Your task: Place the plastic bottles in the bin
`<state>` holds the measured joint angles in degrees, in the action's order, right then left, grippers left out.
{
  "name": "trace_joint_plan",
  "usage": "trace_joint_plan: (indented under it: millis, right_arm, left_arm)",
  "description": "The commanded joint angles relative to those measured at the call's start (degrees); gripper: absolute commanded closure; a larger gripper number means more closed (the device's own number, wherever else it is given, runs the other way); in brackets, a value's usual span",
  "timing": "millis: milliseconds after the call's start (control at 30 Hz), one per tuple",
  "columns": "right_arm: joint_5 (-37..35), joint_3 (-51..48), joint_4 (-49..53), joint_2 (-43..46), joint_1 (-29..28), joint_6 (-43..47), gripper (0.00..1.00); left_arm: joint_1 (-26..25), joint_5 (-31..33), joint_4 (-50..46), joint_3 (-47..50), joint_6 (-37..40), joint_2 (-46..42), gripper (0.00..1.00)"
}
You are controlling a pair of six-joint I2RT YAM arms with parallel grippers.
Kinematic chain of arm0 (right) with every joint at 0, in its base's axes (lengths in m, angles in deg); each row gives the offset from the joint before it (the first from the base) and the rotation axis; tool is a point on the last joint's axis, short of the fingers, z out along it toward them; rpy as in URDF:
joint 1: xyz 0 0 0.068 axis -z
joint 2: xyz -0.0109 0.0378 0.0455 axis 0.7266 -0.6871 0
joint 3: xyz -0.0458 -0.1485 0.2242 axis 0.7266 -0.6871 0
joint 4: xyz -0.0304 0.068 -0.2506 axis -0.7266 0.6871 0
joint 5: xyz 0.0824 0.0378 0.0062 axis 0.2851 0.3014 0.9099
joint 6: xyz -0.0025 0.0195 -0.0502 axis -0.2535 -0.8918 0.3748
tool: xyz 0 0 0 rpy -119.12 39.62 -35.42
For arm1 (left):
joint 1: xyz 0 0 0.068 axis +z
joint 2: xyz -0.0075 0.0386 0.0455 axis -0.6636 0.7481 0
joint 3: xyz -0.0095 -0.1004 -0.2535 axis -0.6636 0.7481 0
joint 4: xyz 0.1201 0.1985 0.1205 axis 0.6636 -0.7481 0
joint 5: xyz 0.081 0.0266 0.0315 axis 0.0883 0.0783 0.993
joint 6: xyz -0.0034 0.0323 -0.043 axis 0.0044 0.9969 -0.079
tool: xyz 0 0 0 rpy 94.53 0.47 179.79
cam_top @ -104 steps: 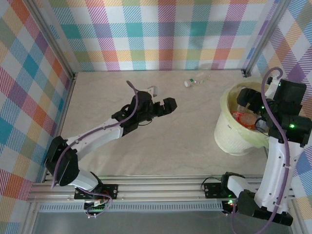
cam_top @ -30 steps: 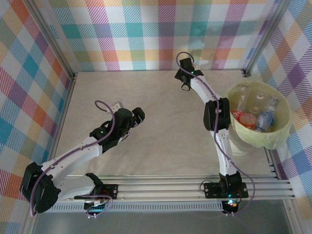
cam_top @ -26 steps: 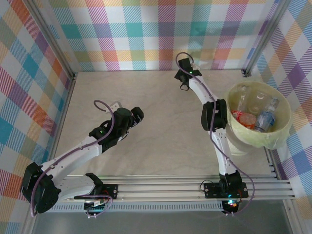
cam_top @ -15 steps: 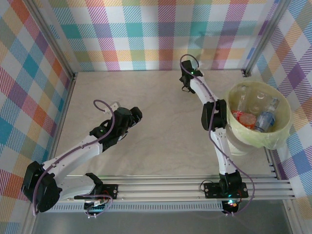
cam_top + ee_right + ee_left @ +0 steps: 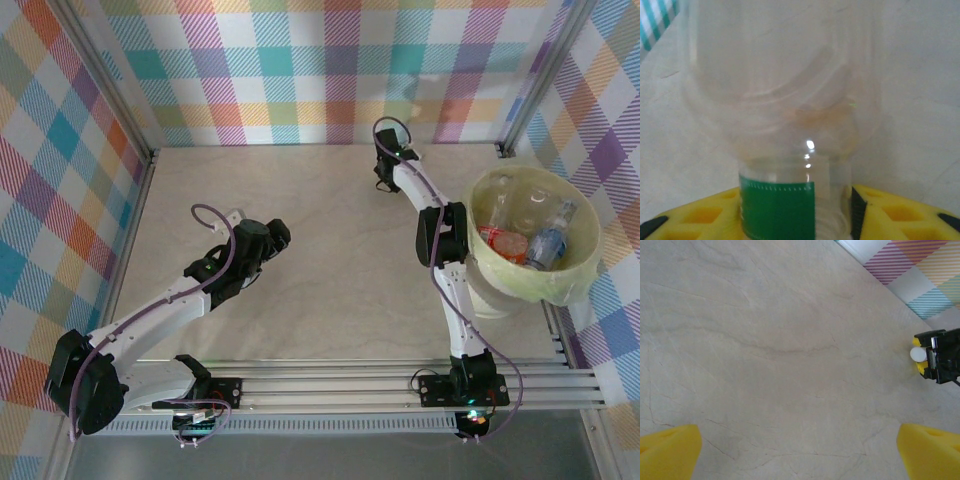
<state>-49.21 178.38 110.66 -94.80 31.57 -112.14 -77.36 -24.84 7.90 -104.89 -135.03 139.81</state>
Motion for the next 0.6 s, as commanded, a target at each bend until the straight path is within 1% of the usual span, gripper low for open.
trace_joint_plan:
  millis: [0, 67, 133, 300, 400, 567]
  right_arm:
    - [3.96, -4.95, -3.73, 5.02, 0.52, 3.51, 0.56]
    - [6.66, -9.03, -6.55, 7.89, 0.44, 6.45, 0.61]
    - [10.13, -14.75, -10.42, 11.79, 0.34, 9.66, 0.62]
    - [16.82, -34.14, -21.0, 24.72, -0.18, 15.83, 0.66]
    - [19.67, -40.5, -21.94, 29.72, -0.51, 18.71, 0.68]
    - [23.49, -47.61, -23.04, 35.23, -1.31, 23.25, 0.71]
  left_arm:
    - [0.37, 0.17, -1.25, 1.06, -0.06, -1.19, 0.0]
    - [0.44, -0.07, -0.82, 1.49, -0.23, -1.56, 0.0]
    - [0.42, -0.45, -0.39, 1.75, -0.35, -1.62, 0.0]
    - [0.42, -1.8, 0.41, 2.1, -0.61, -1.54, 0.0]
    - [0.38, -2.7, 1.12, 2.08, -0.7, -1.22, 0.0]
    - [0.41, -3.94, 1.69, 2.01, -1.04, -1.09, 0.0]
